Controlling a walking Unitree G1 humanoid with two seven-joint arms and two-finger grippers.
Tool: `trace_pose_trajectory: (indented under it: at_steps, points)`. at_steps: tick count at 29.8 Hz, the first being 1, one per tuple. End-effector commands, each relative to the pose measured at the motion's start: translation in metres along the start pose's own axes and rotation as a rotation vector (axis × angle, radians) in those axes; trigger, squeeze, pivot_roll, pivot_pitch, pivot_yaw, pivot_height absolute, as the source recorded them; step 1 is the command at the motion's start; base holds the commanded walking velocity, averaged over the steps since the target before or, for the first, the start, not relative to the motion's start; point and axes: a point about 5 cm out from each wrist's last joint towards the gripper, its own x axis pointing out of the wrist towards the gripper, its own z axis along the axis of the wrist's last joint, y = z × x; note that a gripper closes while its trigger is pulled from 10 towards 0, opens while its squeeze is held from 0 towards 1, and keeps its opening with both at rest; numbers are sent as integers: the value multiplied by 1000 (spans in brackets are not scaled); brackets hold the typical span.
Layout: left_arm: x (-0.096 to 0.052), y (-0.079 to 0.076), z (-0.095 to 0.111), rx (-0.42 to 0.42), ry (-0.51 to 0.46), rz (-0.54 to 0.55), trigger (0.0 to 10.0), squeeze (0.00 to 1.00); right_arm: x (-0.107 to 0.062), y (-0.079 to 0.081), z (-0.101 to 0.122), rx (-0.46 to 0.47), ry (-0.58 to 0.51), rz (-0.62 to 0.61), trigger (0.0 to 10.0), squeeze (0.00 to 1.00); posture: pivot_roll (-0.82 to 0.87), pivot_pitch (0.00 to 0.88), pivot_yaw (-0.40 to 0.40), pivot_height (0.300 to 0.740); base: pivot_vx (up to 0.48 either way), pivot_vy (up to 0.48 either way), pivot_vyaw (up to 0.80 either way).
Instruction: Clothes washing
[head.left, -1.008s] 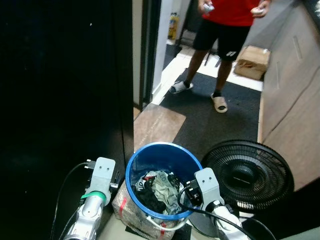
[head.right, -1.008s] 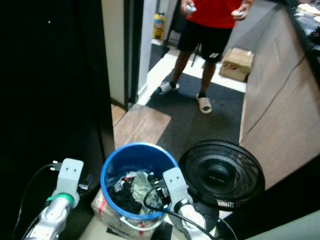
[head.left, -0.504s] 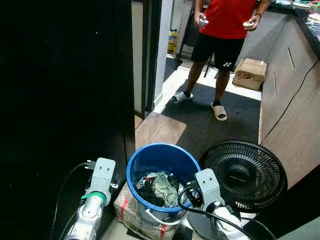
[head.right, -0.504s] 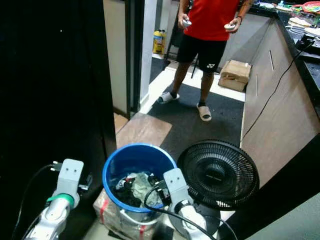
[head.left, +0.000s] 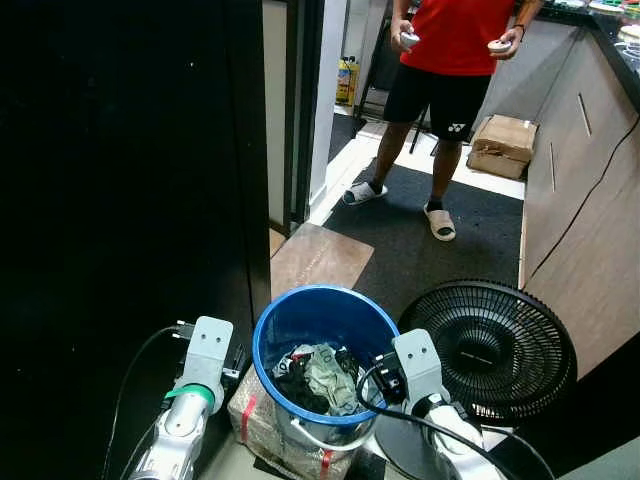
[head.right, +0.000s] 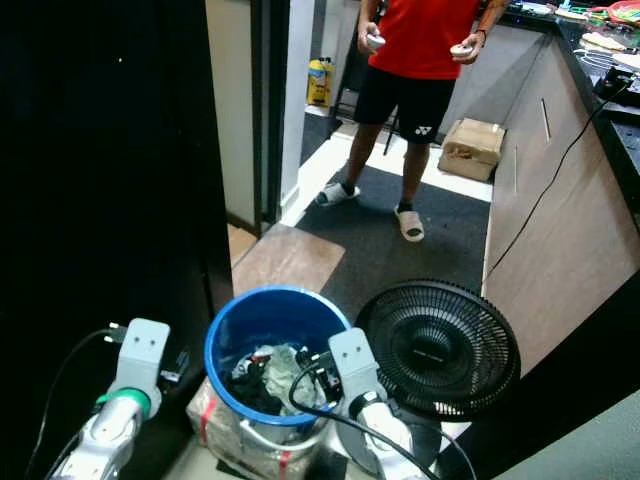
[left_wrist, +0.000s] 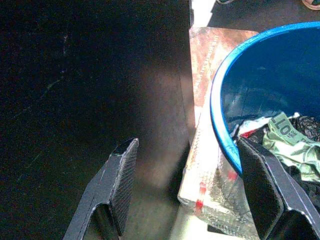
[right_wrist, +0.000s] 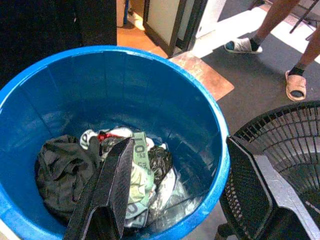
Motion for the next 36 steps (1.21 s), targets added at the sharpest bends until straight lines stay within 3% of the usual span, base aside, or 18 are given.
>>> trace_pose_trajectory:
  at_steps: [1,36]
  points:
    - [-1,-2,-4,-8,21,-6,10000,0,-1,-1,-2,15,4,-16,10000,0,78,14,-2,730,0,0,0]
    - [-1,-3,-4,-10,24,-6,10000,0,-2,1,-3,24,11,-8,10000,0,77,26,0,615,0,0,0]
